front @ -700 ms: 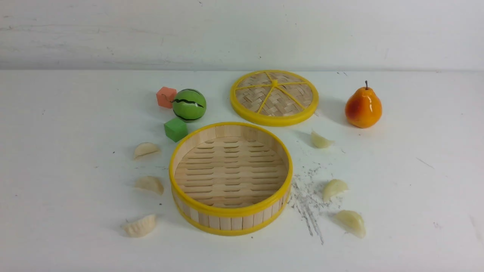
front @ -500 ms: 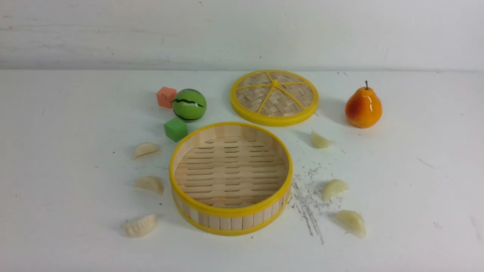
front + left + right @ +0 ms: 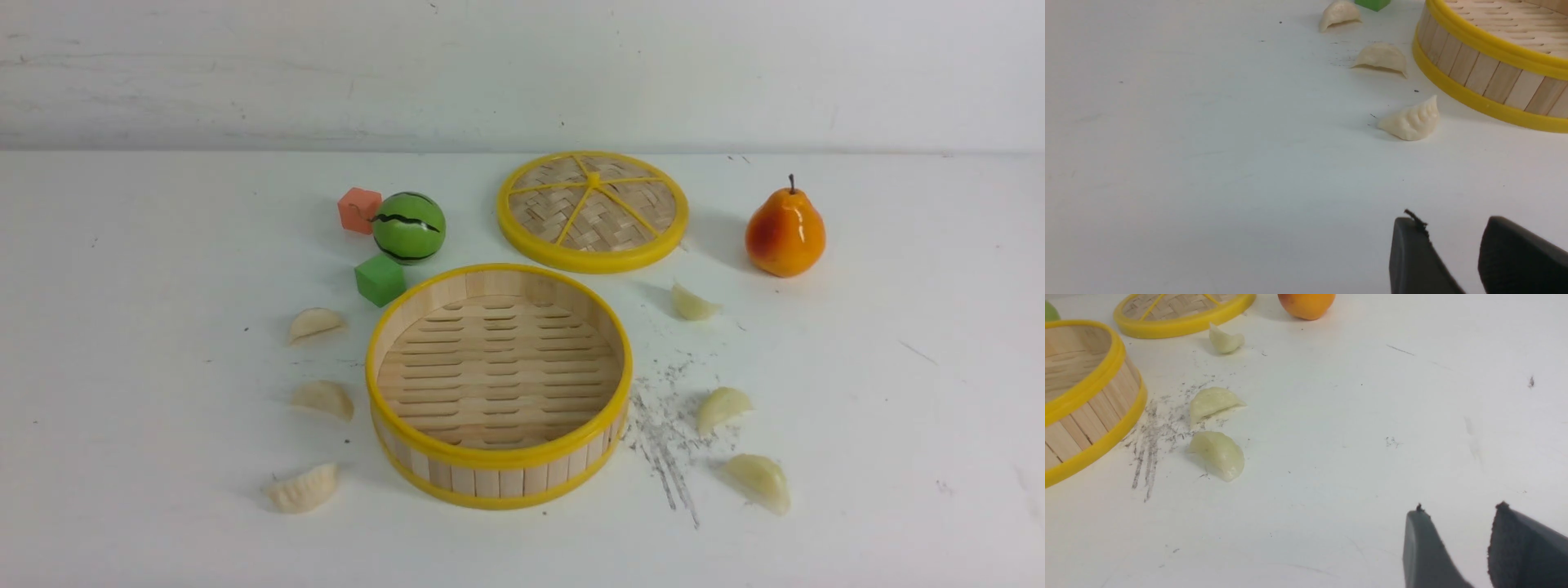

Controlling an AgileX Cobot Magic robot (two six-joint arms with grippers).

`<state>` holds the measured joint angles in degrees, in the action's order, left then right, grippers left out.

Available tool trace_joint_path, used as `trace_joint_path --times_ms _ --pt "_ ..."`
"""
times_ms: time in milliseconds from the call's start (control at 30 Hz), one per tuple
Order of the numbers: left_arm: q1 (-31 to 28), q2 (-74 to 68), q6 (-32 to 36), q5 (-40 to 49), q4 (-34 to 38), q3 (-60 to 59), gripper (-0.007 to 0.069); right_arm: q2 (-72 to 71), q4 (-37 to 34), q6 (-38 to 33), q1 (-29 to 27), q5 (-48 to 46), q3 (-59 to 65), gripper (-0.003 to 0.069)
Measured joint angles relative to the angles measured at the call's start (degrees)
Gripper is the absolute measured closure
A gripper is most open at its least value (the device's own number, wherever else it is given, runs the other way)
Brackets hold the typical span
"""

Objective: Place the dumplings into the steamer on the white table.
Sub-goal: 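Reach for and grasp a dumpling on the table with the left gripper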

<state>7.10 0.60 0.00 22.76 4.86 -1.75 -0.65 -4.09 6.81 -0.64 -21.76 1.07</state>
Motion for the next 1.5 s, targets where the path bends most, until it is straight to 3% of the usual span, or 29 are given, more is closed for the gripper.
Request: trace_joint_path --times_ms 367,633,767,833,933,1067,1133,1167,1200,1300,1367,1500 --pt "0.0 0.0 0.0 -1.5 0.1 0.0 0.0386 0.0 0.0 0.0 0.0 0.0 0.0 0.0419" --pt "0.0 0.0 0.0 -17.2 4.4 0.0 0.0386 0.0 0.7 0.0 0.0 3.9 0.4 0.0419" --pt "0.0 0.0 0.0 -35.6 5.2 0.0 0.0386 0.0 2.3 -0.5 0.0 20.3 0.6 0.0419" --pt "0.0 0.0 0.0 -40.6 5.2 0.0 0.0386 0.0 3.5 -1.5 0.0 25.2 0.6 0.0419" --pt "0.0 0.0 0.0 -53.6 5.6 0.0 0.0386 0.0 8.2 -3.4 0.0 39.9 0.6 0.0419" --pt "0.0 0.0 -1.3 -63.3 5.8 0.0 0.0386 0.0 9.9 -3.2 0.0 53.5 0.6 0.0419" --pt "0.0 0.0 -5.9 -66.8 5.8 0.0 0.0386 0.0 10.5 -2.0 0.0 58.6 0.6 0.0419" --pt "0.0 0.0 -6.5 -67.0 5.8 0.0 0.0386 0.0 10.6 -1.9 0.0 58.6 0.6 0.0419" --pt "0.0 0.0 -12.2 -68.2 5.7 0.0 0.0386 0.0 10.8 -0.4 0.0 61.0 0.6 0.0419" --pt "0.0 0.0 -19.6 -65.9 5.0 1.6 0.0386 0.1 11.0 3.0 0.0 61.2 -0.3 0.0425" --pt "0.0 0.0 -20.6 -63.0 3.5 3.7 0.0391 0.4 11.0 4.2 0.0 60.7 -1.5 0.0435" --pt "0.0 -4.0 -20.9 -40.7 -6.6 19.3 0.0482 4.1 11.0 6.2 0.0 54.9 -10.9 0.0557"
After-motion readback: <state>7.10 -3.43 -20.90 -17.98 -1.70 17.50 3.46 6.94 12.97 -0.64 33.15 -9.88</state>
